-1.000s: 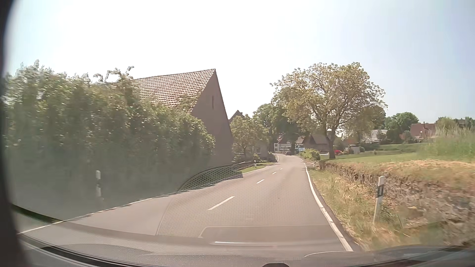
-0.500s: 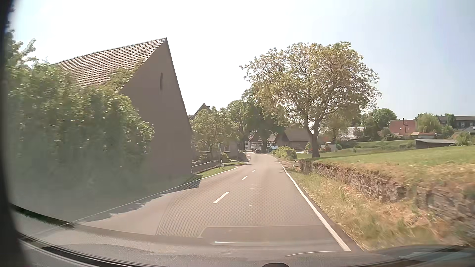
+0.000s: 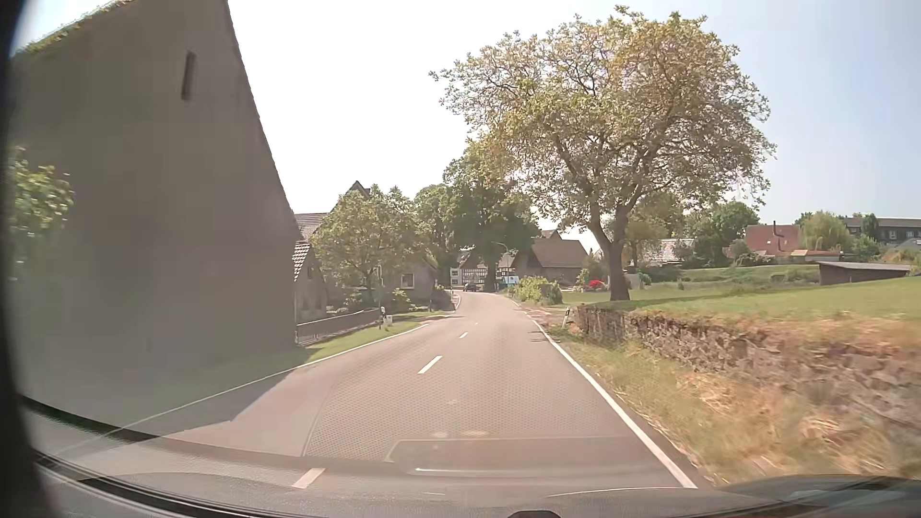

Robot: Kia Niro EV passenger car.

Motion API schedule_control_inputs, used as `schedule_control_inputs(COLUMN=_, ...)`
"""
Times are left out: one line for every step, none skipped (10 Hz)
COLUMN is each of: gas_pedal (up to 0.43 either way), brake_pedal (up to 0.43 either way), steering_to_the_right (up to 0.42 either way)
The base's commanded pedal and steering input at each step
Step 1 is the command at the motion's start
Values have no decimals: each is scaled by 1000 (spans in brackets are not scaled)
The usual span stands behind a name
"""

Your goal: Follow the waypoints while adhering to traffic rules and regulations

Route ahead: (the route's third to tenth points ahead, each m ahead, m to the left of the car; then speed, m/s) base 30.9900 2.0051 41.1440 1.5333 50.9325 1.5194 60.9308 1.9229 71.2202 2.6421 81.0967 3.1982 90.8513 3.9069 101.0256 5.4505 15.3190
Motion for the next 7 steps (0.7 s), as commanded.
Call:
schedule_control_inputs(gas_pedal=228, brake_pedal=0, steering_to_the_right=9)
schedule_control_inputs(gas_pedal=228, brake_pedal=0, steering_to_the_right=9)
schedule_control_inputs(gas_pedal=220, brake_pedal=0, steering_to_the_right=9)
schedule_control_inputs(gas_pedal=220, brake_pedal=0, steering_to_the_right=9)
schedule_control_inputs(gas_pedal=220, brake_pedal=0, steering_to_the_right=9)
schedule_control_inputs(gas_pedal=220, brake_pedal=0, steering_to_the_right=9)
schedule_control_inputs(gas_pedal=209, brake_pedal=0, steering_to_the_right=9)
